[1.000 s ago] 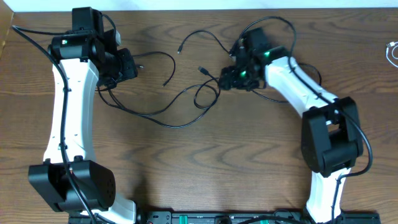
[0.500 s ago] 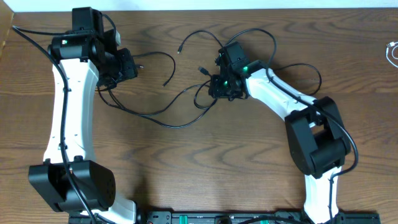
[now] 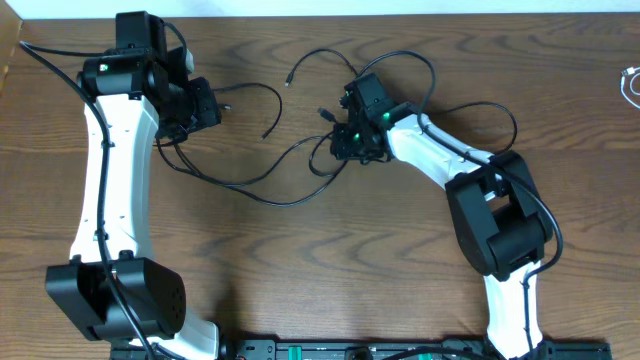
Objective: Untangle cables
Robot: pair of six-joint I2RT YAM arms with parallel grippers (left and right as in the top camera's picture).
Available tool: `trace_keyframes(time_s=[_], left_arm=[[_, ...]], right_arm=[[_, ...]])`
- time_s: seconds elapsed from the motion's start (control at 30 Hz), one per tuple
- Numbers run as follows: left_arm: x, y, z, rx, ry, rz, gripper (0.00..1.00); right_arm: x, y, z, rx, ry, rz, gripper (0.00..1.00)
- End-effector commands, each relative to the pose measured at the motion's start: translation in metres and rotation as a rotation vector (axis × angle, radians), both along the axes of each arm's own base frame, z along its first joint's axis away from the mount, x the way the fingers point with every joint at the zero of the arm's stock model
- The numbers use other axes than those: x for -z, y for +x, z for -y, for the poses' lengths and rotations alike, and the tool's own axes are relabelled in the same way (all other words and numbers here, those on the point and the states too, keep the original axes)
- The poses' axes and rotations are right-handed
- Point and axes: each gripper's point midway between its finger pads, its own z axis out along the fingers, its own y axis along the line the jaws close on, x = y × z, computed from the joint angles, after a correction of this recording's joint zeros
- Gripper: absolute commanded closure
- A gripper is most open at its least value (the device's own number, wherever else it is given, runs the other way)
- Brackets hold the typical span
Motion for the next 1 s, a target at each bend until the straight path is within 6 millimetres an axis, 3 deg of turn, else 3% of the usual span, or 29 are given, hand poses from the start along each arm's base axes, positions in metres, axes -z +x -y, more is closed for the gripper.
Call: trace_keyframes(time_s=[0.0,0.13,0.27,0.4,0.47,0.5,0.6,0.7,0.8,0.97], left_arm=[[0.009,-0.002,0.001,0.0,-0.01,-0.028,0.56],[0.01,-0.002,0.001,0.0,-0.01,-0.029,0.56],[0.01,-0.002,0.001,0.0,-0.01,-0.028,0.56],[0.01,-0.002,0.001,0.001,-0.01,-0.028,0.56],[0.01,-0.002,0.001,0.001,-0.01,-0.028,0.56],[0.01,-0.002,0.001,0.001,-0.01,-0.028,0.56],[0.01,-0.002,0.001,0.001,-0.01,-0.028,0.56],[0.01,-0.002,0.001,0.001,-0.01,-0.028,0.56],[0.01,-0.002,0.001,0.001,-0.01,-0.028,0.56],[0.01,-0.002,0.001,0.001,-0.01,-0.028,0.56]], right_arm=[[0.013,-0.006,-0.003,0.001,-0.011,-0.03,0.78],[0.012,-0.006,-0.006,-0.006,0.002,-0.028,0.99],[-0.016,-0.001,-0.022,-0.116,0.132,0.018,0.99],[-0.077,0.013,-0.034,-0.193,0.288,0.118,0.99],[-0.118,0.021,-0.034,-0.213,0.358,0.18,0.99],[-0.15,0.025,-0.03,-0.225,0.393,0.24,0.99],[-0.201,0.032,-0.011,-0.203,0.418,0.345,0.99],[-0.245,0.038,0.02,-0.152,0.425,0.437,0.99],[-0.274,0.041,0.054,-0.095,0.42,0.491,0.99],[-0.319,0.053,0.13,0.049,0.398,0.607,0.99]])
